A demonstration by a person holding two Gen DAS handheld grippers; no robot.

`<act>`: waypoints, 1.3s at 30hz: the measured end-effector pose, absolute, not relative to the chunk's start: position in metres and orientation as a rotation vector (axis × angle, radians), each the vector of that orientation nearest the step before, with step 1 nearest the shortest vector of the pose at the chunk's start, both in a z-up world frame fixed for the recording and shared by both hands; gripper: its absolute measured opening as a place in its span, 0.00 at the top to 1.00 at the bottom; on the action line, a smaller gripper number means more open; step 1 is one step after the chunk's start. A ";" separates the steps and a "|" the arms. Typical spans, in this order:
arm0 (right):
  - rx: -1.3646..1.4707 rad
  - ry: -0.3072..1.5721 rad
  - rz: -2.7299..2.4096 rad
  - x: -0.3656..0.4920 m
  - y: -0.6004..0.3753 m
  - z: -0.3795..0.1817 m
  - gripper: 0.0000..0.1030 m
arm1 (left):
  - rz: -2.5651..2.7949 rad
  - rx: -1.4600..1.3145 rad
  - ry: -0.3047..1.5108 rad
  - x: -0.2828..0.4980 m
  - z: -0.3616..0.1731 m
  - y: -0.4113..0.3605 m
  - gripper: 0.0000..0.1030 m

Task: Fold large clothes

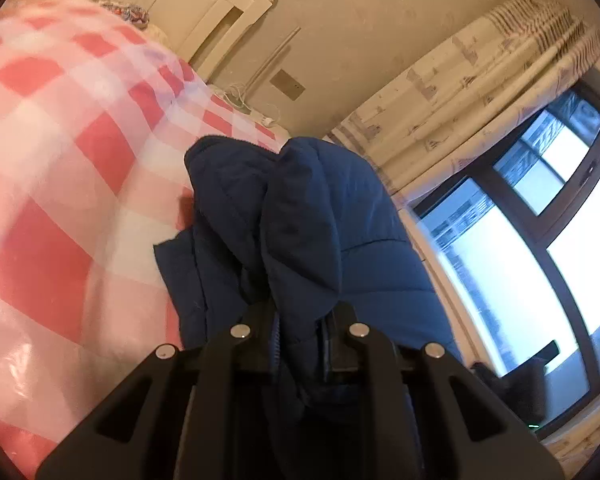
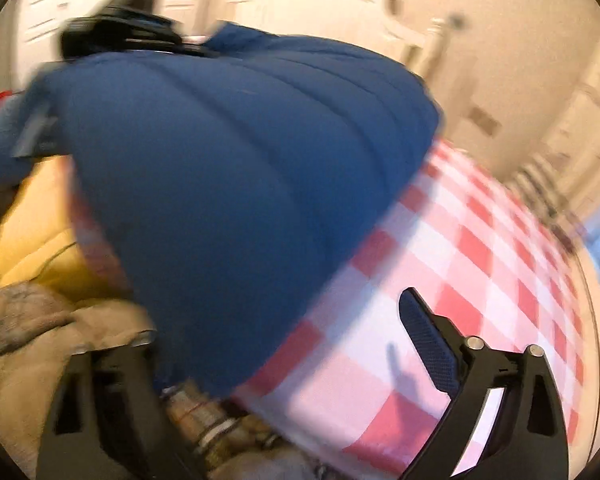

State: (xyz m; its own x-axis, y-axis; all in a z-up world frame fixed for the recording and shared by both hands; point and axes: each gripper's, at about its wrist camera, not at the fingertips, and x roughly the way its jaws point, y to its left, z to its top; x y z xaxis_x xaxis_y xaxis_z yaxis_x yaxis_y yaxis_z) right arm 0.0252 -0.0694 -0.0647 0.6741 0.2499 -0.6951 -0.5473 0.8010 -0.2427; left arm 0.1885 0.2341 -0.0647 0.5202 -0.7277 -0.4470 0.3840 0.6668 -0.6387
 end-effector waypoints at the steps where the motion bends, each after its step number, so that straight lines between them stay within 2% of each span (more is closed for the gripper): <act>1: -0.452 0.678 0.527 0.017 -0.070 -0.057 0.13 | -0.701 -0.502 0.764 0.188 -0.064 0.233 0.85; 7: -0.315 0.485 0.662 0.010 -0.046 -0.001 0.17 | -0.721 -0.541 0.768 0.191 -0.071 0.235 0.83; 11: -0.377 0.539 0.667 0.044 0.008 -0.023 0.17 | -0.725 -0.533 0.774 0.192 -0.070 0.236 0.80; 13: -0.440 0.566 0.656 0.056 0.027 -0.046 0.13 | -0.708 -0.529 0.778 0.191 -0.068 0.238 0.72; 15: -0.585 0.544 0.597 0.055 0.048 -0.066 0.12 | -0.600 -0.519 0.789 0.186 -0.060 0.251 0.40; 17: -0.639 0.540 0.582 0.054 0.053 -0.073 0.11 | -0.516 -0.514 0.759 0.176 -0.042 0.266 0.40; 20: -0.630 0.550 0.587 0.058 0.052 -0.075 0.11 | -0.426 -0.423 0.596 0.146 0.014 0.276 0.38; 22: -0.639 0.559 0.582 0.060 0.054 -0.077 0.11 | -0.464 -0.364 0.526 0.129 0.047 0.260 0.32; 24: -0.642 0.562 0.580 0.062 0.055 -0.077 0.10 | -0.478 -0.297 0.472 0.118 0.071 0.229 0.15; 25: -0.639 0.562 0.581 0.063 0.055 -0.077 0.10 | -0.480 -0.283 0.465 0.117 0.075 0.217 0.13; 30: -0.633 0.557 0.582 0.058 0.056 -0.076 0.10 | -0.321 -0.226 0.584 0.168 0.046 0.169 0.12; 33: -0.642 0.549 0.598 0.056 0.056 -0.077 0.09 | -0.170 -0.203 0.791 0.218 -0.024 0.170 0.12; 35: -0.693 0.526 0.597 0.051 0.062 -0.083 0.08 | -0.202 -0.269 0.813 0.228 -0.044 0.179 0.11; 39: -0.664 0.536 0.639 0.048 0.058 -0.076 0.08 | -0.137 -0.226 0.777 0.222 -0.041 0.181 0.11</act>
